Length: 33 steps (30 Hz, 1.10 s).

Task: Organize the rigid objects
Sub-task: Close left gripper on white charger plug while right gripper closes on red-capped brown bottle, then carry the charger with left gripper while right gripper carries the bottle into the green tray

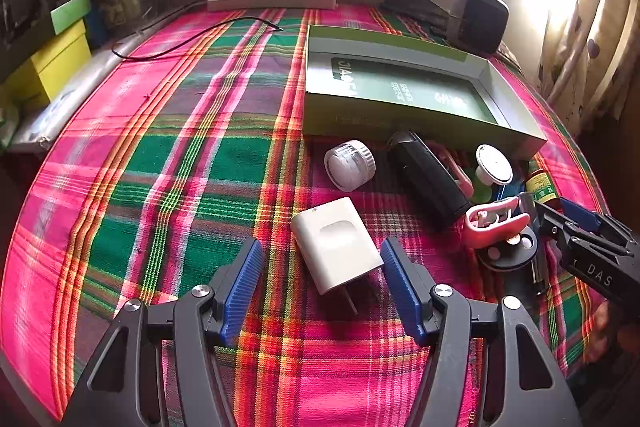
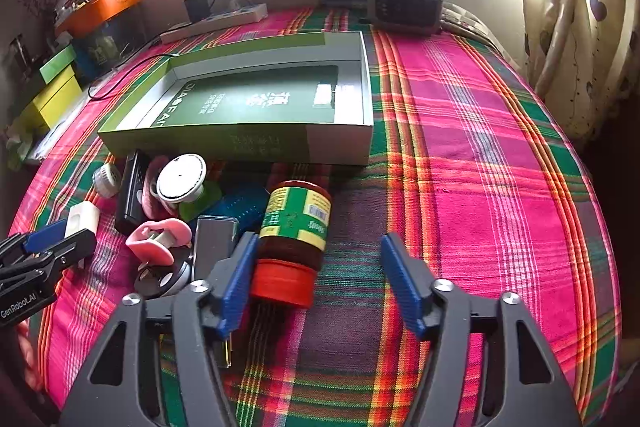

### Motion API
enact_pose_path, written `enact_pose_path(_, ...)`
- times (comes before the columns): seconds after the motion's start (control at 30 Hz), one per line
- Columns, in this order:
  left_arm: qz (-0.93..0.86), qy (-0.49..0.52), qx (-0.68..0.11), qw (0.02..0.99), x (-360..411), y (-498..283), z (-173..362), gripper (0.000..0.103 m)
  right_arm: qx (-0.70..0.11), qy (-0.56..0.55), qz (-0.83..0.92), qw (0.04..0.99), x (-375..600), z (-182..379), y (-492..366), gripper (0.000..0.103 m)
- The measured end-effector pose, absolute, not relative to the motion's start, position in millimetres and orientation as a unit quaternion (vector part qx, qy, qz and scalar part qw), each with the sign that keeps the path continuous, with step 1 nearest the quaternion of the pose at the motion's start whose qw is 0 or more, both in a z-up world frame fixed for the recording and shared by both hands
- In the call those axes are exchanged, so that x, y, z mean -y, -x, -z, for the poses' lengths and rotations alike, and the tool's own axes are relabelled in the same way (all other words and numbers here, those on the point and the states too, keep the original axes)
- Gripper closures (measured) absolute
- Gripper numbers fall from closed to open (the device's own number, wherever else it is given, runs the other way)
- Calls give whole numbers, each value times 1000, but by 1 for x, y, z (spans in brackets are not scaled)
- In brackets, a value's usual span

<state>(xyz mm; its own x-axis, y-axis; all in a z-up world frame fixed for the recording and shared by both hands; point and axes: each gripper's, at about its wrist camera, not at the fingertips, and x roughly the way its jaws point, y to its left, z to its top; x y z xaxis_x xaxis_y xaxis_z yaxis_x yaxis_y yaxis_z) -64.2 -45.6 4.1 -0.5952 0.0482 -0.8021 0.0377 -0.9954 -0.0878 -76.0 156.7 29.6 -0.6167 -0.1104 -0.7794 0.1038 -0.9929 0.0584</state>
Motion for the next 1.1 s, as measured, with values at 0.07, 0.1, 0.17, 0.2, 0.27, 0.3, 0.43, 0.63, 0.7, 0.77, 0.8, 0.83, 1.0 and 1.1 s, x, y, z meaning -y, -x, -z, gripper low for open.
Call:
enact_pose_path(0.07,-892,449,51,3,46,65,-4,46,5,-433,900,57,-157,-30,77,49)
enact_pose_path(0.1,-892,449,52,2,47,65,-4,49,7,-433,899,57,-158,-30,78,50)
enact_pose_path(0.17,-892,448,54,2,48,66,-4,50,10,-433,900,58,-159,-30,78,51)
enact_pose_path(0.2,-892,448,55,2,49,66,-4,52,9,-433,900,57,-159,-30,78,53)
enact_pose_path(0.27,-893,447,55,2,50,65,-4,53,6,-433,900,55,-159,-31,78,58)
enact_pose_path(0.3,-893,446,56,2,50,65,-4,57,6,-433,900,56,-159,-31,78,60)
enact_pose_path(0.43,-894,445,57,1,54,64,-5,66,6,-432,900,55,-160,-31,77,68)
enact_pose_path(0.63,-894,444,59,1,56,63,-5,68,6,-432,900,54,-161,-31,77,70)
enact_pose_path(0.7,-894,444,58,1,57,63,-5,68,8,-430,901,51,-162,-32,77,70)
enact_pose_path(0.77,-894,444,59,0,58,64,-5,68,11,-429,902,49,-164,-32,76,70)
enact_pose_path(0.8,-894,444,60,1,58,64,-5,68,9,-429,902,50,-164,-32,76,70)
enact_pose_path(0.83,-894,444,59,1,58,64,-5,68,8,-429,902,51,-163,-33,75,70)
enact_pose_path(1.0,-894,444,52,-1,60,65,-6,70,6,-427,903,56,-160,-35,74,70)
enact_pose_path(1.1,-894,444,53,2,62,65,-7,70,7,-424,904,57,-160,-35,74,70)
